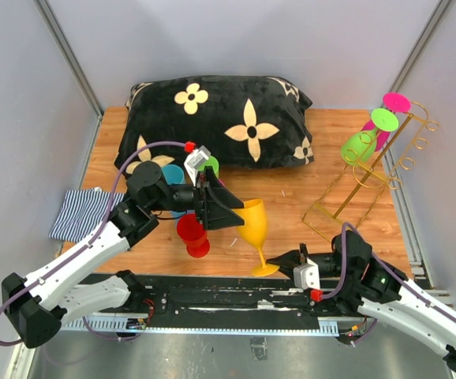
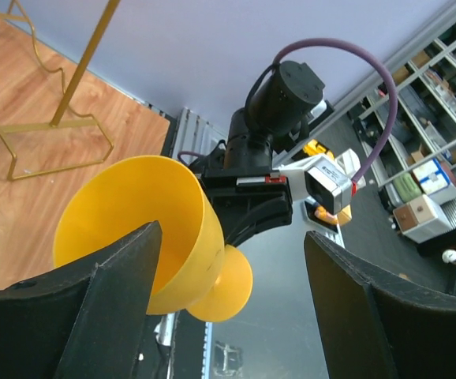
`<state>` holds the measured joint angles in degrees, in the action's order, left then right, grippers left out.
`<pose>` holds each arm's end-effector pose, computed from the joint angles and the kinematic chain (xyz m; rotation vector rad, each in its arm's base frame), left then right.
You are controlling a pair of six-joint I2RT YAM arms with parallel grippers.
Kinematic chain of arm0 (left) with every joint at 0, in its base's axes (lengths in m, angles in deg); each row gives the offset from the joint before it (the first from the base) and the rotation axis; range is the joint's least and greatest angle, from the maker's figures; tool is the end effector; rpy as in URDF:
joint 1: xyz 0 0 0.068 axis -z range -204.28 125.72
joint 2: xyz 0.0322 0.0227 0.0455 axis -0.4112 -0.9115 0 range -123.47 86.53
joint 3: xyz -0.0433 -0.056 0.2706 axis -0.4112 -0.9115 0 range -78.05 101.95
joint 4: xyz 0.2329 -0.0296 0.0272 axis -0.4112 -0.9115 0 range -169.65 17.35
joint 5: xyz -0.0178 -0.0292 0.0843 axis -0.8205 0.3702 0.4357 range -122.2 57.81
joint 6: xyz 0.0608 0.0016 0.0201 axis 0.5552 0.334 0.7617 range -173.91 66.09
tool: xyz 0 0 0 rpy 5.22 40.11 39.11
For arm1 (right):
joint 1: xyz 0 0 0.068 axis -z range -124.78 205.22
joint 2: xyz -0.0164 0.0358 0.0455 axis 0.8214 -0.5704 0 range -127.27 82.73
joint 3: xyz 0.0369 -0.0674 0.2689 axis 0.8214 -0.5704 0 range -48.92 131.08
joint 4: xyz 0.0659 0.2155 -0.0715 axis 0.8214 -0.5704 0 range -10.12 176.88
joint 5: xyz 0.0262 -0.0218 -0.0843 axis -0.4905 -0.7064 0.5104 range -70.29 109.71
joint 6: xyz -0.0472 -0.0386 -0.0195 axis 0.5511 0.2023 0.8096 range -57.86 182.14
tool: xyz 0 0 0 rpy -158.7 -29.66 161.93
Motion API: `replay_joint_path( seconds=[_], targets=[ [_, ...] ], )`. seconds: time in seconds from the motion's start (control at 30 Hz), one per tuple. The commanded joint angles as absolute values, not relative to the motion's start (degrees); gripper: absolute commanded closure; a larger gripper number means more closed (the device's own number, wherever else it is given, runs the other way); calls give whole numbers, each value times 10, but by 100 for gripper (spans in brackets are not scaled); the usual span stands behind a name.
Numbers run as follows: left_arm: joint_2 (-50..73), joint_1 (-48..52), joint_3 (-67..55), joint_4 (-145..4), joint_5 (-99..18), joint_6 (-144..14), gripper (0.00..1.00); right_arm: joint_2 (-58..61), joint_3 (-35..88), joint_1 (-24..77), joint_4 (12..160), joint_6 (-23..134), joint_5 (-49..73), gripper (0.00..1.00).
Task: Take the wine glass off the wine glass rack
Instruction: Place the wine glass at the center of the board.
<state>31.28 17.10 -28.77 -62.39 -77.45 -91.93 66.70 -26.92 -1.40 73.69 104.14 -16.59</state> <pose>0.1247 -0.1568 0.3814 0.7768 1.6014 -1.6383 0.0213 0.0857 0.2564 -1.5686 0.7172 0.7247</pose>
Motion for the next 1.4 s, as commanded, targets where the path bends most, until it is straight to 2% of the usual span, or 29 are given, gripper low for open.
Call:
replay_joint_path(
  seconds=[0.0, 0.23, 0.43, 0.73, 1.0, 1.17, 1.37],
  targets=[
    [310, 181, -275, -636, -813, -885, 24, 658, -252, -27, 763, 1043, -184, 99],
    [315, 187, -282, -646, -867, -856, 37, 646, -248, -27, 767, 1044, -188, 99],
    [305, 188, -270, -678, -889, -830, 37, 654, -243, -27, 758, 1050, -184, 99],
    [341, 188, -287, -673, -834, -827, 37, 654, -213, -27, 712, 1075, -167, 99],
    [352, 188, -315, -618, -821, -844, 32, 659, -194, -27, 694, 1086, -166, 99],
    [331, 188, -305, -633, -803, -852, 38, 661, -172, -27, 661, 1101, -169, 99],
    [339, 189, -289, -645, -819, -846, 38, 672, -169, -27, 647, 1095, -161, 99]
  ],
)
